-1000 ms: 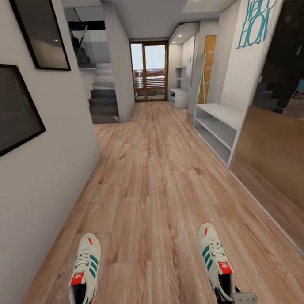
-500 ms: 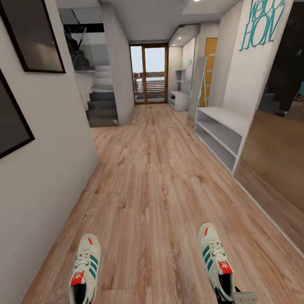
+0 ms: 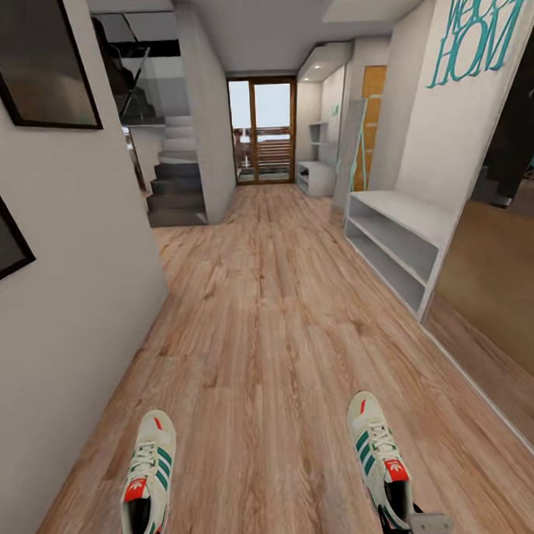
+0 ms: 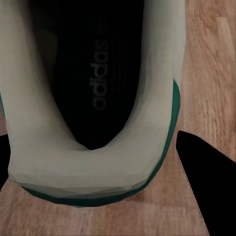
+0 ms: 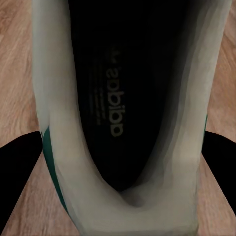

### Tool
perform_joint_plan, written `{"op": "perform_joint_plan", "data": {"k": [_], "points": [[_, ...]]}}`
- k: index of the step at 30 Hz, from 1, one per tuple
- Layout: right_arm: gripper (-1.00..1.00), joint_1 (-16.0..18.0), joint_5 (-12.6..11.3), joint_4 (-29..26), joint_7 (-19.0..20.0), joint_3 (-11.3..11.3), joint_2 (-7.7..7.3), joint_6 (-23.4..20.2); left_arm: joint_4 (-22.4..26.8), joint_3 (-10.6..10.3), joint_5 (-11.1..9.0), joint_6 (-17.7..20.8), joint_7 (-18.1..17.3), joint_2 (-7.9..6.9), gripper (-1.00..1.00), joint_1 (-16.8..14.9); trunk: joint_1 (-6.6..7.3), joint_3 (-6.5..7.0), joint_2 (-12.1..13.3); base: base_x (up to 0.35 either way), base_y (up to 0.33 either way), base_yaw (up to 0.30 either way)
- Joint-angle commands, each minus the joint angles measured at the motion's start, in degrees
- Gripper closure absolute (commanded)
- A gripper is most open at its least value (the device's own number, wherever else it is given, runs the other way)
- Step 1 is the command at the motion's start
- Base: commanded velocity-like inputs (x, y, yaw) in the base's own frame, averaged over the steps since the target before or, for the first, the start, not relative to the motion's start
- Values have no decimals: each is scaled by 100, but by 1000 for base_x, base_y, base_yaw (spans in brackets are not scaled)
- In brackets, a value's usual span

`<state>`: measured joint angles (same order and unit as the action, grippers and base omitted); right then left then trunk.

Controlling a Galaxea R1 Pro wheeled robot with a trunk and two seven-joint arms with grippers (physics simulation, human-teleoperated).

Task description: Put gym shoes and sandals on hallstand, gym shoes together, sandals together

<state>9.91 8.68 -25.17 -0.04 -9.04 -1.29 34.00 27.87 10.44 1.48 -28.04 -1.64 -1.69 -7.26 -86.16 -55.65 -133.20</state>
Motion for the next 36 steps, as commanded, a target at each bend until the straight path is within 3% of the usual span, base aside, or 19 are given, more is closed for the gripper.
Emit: {"op": "perform_joint_plan", "data": {"k": [1,36], "points": [[100,4,61,3,-5,-36,3,19,-4,22,20,-16,-11,4,100,-4,-2,-5,-2,338,0,0],[100,3,64,3,-5,-36,-3,23,-9,19,19,-18,-11,20,100,-4,-2,-5,-2,338,0,0]]}}
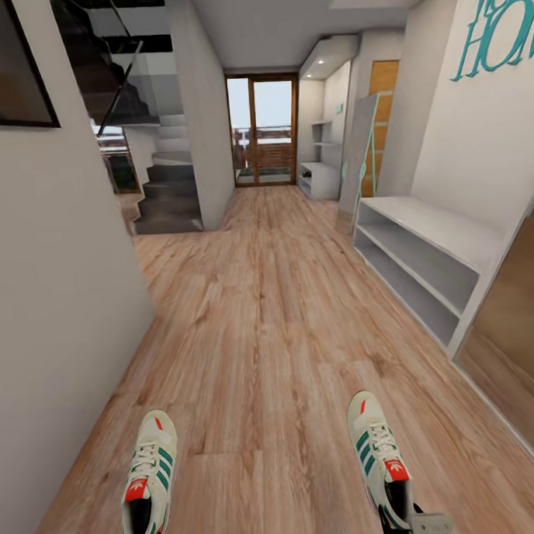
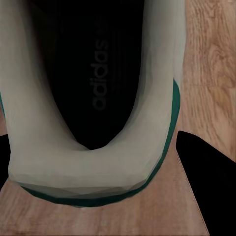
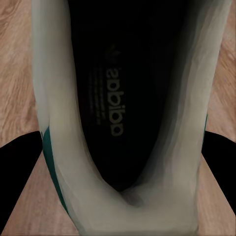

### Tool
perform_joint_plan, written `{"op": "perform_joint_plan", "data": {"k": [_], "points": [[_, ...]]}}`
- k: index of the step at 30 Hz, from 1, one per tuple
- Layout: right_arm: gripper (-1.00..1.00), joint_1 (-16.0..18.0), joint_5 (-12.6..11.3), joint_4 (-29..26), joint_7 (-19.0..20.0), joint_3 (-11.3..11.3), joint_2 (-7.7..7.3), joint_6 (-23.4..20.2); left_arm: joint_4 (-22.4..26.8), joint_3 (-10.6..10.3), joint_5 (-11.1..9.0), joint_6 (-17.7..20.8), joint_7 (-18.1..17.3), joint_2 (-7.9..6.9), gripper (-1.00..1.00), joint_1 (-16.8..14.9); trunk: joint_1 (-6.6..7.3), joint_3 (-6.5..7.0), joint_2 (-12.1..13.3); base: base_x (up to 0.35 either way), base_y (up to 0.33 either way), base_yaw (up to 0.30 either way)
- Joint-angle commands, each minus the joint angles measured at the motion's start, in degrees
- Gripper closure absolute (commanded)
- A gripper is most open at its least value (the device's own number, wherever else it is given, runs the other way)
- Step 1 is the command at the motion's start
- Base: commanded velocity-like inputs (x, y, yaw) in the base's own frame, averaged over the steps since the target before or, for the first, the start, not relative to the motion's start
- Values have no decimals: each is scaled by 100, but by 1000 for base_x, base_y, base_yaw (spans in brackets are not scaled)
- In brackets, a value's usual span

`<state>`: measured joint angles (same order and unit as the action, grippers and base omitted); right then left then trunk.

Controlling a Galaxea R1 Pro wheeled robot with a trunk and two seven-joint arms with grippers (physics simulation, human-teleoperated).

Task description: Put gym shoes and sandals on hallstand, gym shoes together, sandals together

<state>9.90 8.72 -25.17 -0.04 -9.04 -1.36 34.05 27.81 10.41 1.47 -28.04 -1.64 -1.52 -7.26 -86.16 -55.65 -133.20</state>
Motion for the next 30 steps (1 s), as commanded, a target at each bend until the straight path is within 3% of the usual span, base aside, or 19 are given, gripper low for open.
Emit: {"op": "perform_joint_plan", "data": {"k": [1,18,30], "points": [[100,4,60,3,-5,-36,4,17,-3,23,20,-18,-11,3,100,-4,-2,-5,-2,338,0,0],[100,8,60,4,-5,-36,4,14,-3,28,20,-18,-11,3,100,-4,-2,-3,-2,338,0,-5],[100,4,64,9,4,-35,4,14,-3,24,15,-18,-11,2,100,-4,-2,30,-2,338,0,-120]]}}
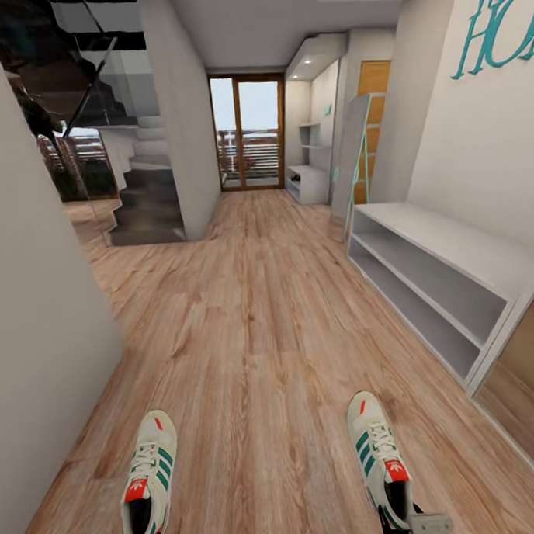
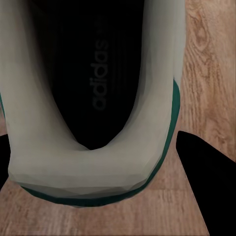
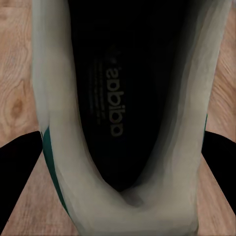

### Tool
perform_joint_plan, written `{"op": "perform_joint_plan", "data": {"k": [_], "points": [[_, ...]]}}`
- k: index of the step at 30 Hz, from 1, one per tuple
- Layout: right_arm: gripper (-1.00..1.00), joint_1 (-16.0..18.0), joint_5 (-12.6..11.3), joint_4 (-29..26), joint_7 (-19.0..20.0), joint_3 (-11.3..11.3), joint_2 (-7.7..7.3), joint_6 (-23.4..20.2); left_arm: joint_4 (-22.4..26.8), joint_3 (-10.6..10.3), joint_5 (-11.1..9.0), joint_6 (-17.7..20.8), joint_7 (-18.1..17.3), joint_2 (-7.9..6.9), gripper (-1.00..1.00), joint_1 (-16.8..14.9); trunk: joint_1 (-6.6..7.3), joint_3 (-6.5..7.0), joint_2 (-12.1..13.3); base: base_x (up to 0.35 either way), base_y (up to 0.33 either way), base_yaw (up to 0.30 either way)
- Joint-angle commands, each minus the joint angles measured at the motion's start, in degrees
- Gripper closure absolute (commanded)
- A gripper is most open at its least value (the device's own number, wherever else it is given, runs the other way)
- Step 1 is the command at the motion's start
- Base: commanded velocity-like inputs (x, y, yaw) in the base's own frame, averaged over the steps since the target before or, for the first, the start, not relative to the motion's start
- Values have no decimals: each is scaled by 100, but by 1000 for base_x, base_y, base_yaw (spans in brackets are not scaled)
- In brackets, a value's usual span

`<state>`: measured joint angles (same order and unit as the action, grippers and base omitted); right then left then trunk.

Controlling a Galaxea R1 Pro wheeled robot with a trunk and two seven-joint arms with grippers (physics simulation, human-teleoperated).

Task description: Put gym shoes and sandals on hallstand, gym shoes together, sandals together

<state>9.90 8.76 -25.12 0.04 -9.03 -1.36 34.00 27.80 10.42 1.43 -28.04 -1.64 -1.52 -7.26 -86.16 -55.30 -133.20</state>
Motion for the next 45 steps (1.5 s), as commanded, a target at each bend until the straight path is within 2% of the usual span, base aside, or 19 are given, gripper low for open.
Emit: {"op": "perform_joint_plan", "data": {"k": [1,45], "points": [[100,4,61,5,-1,-34,4,19,-3,26,19,-17,-11,3,100,-4,-2,-4,-2,338,0,-22],[100,5,64,7,5,-29,4,19,-3,22,24,-17,-11,3,100,-4,-2,-3,-2,338,0,-2]]}}
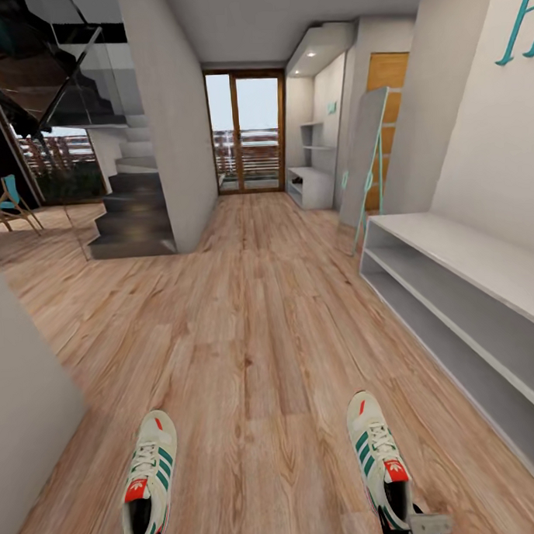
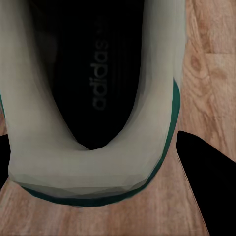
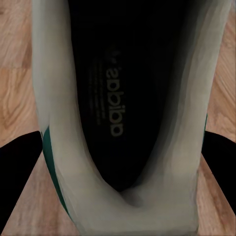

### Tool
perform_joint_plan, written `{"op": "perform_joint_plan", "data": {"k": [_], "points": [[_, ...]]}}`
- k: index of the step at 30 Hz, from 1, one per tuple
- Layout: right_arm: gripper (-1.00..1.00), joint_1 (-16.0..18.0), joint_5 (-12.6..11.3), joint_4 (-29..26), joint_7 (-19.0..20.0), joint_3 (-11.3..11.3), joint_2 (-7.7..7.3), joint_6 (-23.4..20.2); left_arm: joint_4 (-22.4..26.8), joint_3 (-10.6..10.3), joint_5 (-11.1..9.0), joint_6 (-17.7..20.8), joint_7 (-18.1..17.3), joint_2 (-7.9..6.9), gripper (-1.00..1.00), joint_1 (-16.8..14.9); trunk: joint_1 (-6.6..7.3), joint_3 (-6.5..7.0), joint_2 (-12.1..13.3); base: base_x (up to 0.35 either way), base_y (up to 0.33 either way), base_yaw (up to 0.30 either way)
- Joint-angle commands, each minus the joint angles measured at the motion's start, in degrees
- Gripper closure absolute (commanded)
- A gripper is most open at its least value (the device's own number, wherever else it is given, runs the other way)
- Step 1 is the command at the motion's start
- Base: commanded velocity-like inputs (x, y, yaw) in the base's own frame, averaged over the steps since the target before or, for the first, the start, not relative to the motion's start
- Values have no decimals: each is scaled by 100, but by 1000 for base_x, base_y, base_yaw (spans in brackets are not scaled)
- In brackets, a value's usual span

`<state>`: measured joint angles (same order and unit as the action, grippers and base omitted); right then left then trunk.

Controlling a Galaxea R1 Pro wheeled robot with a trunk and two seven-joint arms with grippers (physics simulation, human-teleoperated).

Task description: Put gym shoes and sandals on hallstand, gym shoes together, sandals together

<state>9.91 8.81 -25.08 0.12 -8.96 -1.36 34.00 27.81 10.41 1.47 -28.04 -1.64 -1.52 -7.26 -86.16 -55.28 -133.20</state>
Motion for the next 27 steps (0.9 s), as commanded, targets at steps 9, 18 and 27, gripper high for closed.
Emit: {"op": "perform_joint_plan", "data": {"k": [9,18,27], "points": [[100,4,60,3,-3,-38,4,19,-3,24,18,-18,-11,3,100,-4,-2,-5,-2,338,0,0],[100,6,60,3,-3,-38,4,19,-3,23,20,-18,-11,3,100,-4,-2,-5,-2,338,0,0],[100,3,60,-1,-3,-39,3,19,-3,23,20,-18,-11,3,100,-4,-2,-5,-2,338,0,0]]}}
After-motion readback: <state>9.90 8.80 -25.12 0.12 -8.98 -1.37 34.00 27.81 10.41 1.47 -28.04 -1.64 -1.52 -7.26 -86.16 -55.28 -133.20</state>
